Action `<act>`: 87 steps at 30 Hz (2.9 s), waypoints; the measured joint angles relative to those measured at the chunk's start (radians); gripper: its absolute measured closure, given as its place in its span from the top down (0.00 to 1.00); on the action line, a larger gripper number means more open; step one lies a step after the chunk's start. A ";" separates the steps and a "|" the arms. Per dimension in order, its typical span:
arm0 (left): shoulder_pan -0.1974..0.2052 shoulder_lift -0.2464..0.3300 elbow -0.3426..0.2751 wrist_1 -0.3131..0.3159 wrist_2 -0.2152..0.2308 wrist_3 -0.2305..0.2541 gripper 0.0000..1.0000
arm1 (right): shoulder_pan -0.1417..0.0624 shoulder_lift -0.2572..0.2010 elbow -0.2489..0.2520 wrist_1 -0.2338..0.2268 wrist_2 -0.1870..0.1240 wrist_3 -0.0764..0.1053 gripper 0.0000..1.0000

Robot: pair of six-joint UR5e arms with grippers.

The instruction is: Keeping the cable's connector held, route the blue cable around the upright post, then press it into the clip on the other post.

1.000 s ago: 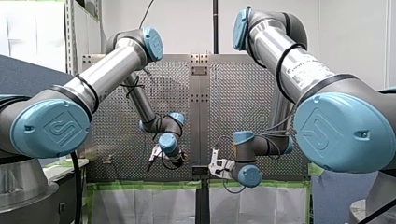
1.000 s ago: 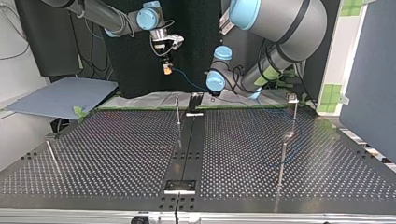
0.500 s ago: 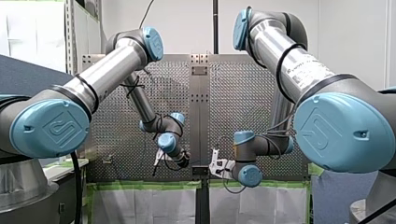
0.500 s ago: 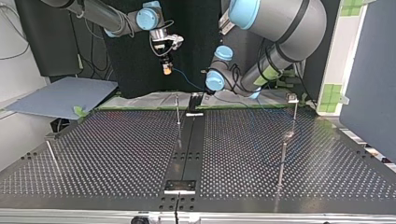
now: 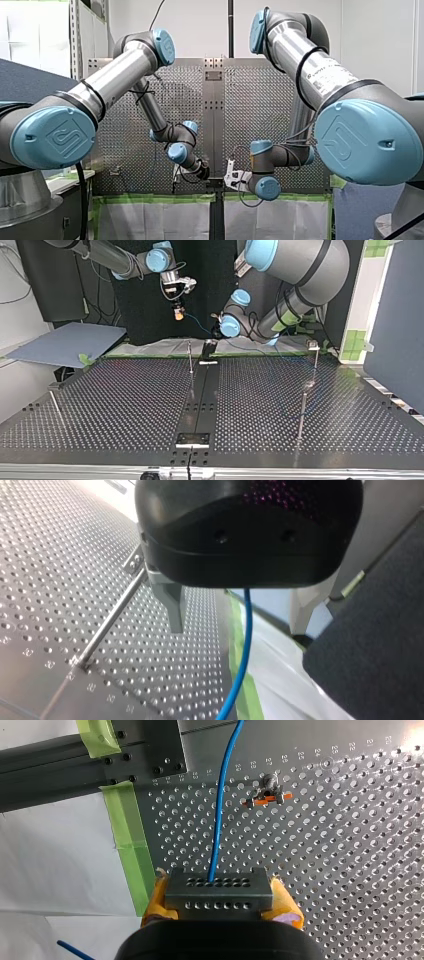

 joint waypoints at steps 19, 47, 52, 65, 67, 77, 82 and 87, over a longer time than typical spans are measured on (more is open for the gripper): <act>-0.006 0.000 0.001 0.033 0.092 -0.211 1.00 | -0.009 0.000 -0.008 0.005 -0.008 0.002 0.00; -0.035 0.000 0.001 0.051 0.085 -0.198 1.00 | -0.016 0.000 -0.026 0.029 -0.025 -0.002 0.00; -0.044 0.000 0.000 0.074 0.136 -0.190 1.00 | -0.017 0.000 -0.026 0.029 -0.026 -0.002 0.00; -0.046 0.000 0.000 0.084 0.166 -0.189 1.00 | -0.017 0.000 -0.026 0.030 -0.026 -0.002 0.00; -0.046 0.000 0.000 0.085 0.166 -0.190 1.00 | -0.018 0.000 -0.026 0.030 -0.026 -0.002 0.00; -0.044 0.000 0.000 0.085 0.164 -0.191 1.00 | -0.018 0.000 -0.026 0.030 -0.026 -0.002 0.00; -0.044 0.000 0.000 0.085 0.164 -0.191 0.79 | -0.018 0.000 -0.026 0.032 -0.026 -0.003 0.00; -0.045 0.000 0.000 0.086 0.164 -0.188 0.43 | -0.017 0.000 -0.026 0.033 -0.026 -0.003 0.00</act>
